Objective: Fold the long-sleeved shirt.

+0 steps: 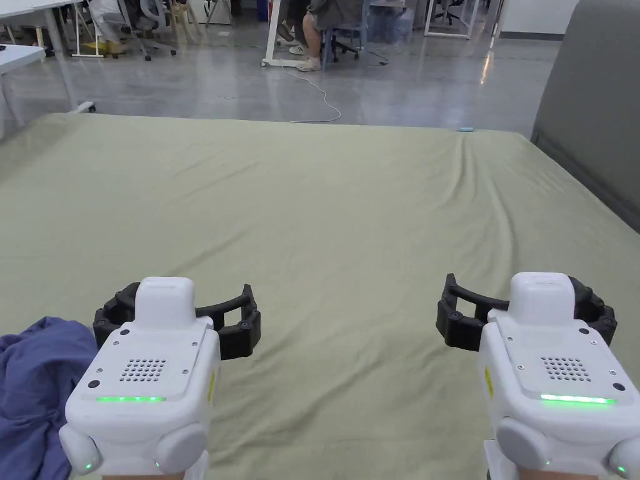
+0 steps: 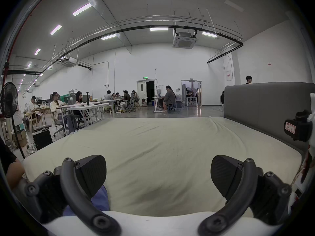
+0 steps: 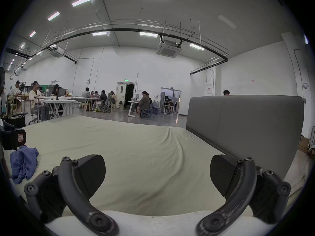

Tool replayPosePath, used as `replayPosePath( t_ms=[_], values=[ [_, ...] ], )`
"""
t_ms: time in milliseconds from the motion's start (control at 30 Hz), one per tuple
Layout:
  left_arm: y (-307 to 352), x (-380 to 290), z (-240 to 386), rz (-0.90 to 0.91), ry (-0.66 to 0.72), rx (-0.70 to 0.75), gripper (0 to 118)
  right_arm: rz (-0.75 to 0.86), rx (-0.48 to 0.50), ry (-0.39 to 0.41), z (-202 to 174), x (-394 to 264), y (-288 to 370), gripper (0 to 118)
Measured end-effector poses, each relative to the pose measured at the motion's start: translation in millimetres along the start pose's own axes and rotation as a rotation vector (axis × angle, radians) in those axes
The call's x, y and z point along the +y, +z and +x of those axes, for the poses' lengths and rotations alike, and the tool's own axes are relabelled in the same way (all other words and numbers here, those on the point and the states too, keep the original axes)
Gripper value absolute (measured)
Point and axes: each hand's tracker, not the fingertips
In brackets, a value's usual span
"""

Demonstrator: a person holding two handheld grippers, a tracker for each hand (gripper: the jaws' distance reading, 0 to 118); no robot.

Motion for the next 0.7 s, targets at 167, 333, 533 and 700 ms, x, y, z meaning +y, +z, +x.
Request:
replayPosePath(
  t_ms=[167, 333, 533, 700],
  values=[
    [0.5, -1.2, -0.9, 0.004, 0.007, -0.006, 118, 0.009, 0.004, -0.013, 1.4, -1.0, 0.8, 118],
    [0.0, -0.1, -0.8, 0.009, 0.007, -0.008, 118, 0.009, 0.0, -0.013, 2.3, -1.3, 1.0, 118],
    [0.3, -0.1, 0.9, 0.007, 0.008, -0.011, 118, 0.008, 0.002, -0.01, 2.7, -2.1, 1.7, 118],
    [-0.5, -0.3, 1.2, 0.003, 0.004, -0.011, 118, 0.017, -0.007, -0.002, 1.8, -1.3, 1.3, 118]
  ],
)
